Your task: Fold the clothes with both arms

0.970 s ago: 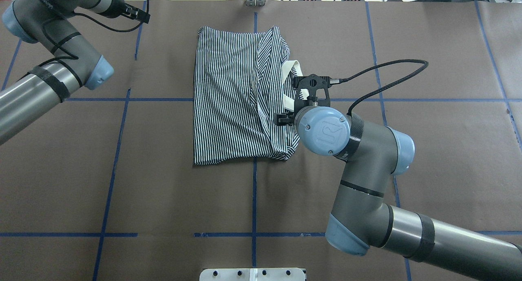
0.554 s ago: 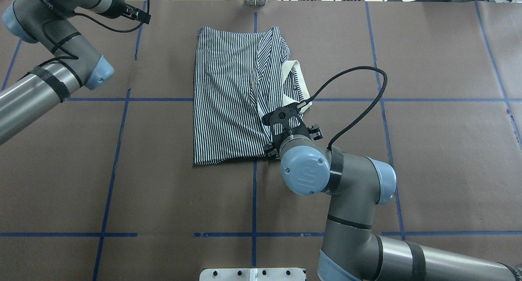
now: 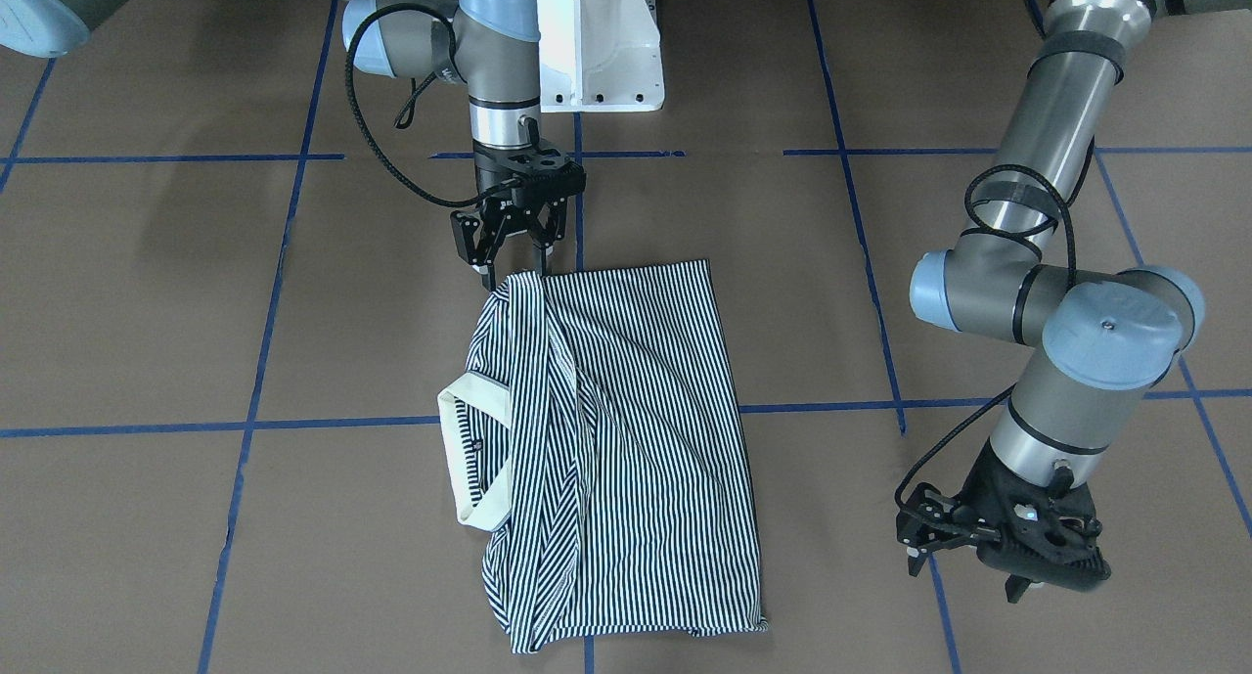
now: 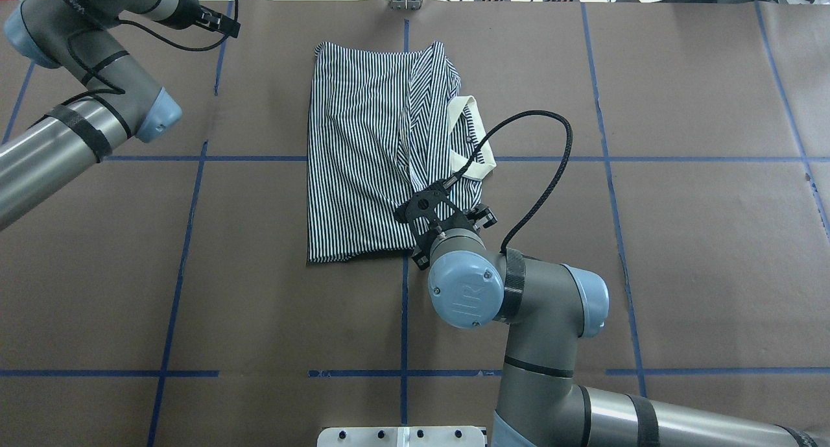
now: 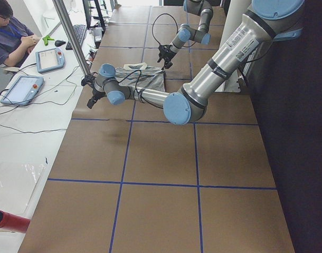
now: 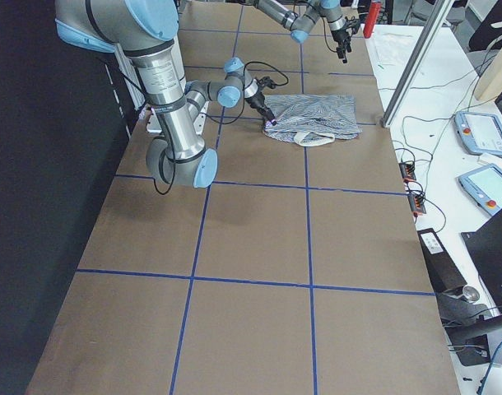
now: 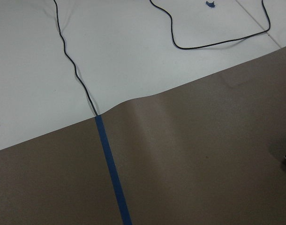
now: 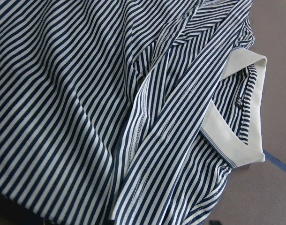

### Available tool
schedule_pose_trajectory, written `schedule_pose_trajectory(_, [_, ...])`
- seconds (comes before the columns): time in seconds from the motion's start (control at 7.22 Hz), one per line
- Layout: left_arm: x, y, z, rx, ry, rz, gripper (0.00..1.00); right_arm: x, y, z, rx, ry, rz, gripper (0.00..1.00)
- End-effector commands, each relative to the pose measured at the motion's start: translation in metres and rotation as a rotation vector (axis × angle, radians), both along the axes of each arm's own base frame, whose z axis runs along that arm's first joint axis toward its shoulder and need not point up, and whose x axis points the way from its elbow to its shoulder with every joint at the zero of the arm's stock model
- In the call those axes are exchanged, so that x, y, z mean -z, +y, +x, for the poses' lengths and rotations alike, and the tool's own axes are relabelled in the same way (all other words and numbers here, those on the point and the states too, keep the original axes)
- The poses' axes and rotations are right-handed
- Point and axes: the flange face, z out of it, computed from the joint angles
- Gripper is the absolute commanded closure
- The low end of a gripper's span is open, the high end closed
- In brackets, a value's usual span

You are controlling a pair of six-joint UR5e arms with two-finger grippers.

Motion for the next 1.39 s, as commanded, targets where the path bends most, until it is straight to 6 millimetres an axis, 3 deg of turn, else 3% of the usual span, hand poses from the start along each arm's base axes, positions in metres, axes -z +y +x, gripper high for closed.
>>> schedule_pose_trajectory(0.0, [-0.001,0.000,0.000,-0.001,-0.001,0.000,0.00,-0.001,-0.001,-0.005,0.001,0.004,0.001,0.33])
schedule_pose_trajectory(0.55, [-0.002,0.000,0.000,0.000,-0.001,-0.002,0.00,0.001,-0.006,-0.028,0.005,-0.033,0.015,0.34])
schedule_pose_trajectory(0.83, [-0.002,0.001,0.001,-0.001,-0.001,-0.003,0.00,0.004,-0.002,-0.030,0.010,-0.035,0.016,0.36])
schedule_pose_trajectory(1.25, [-0.009,0.003,0.001,-0.001,-0.003,-0.009,0.00,-0.007,0.000,-0.030,0.025,-0.005,0.016,0.38])
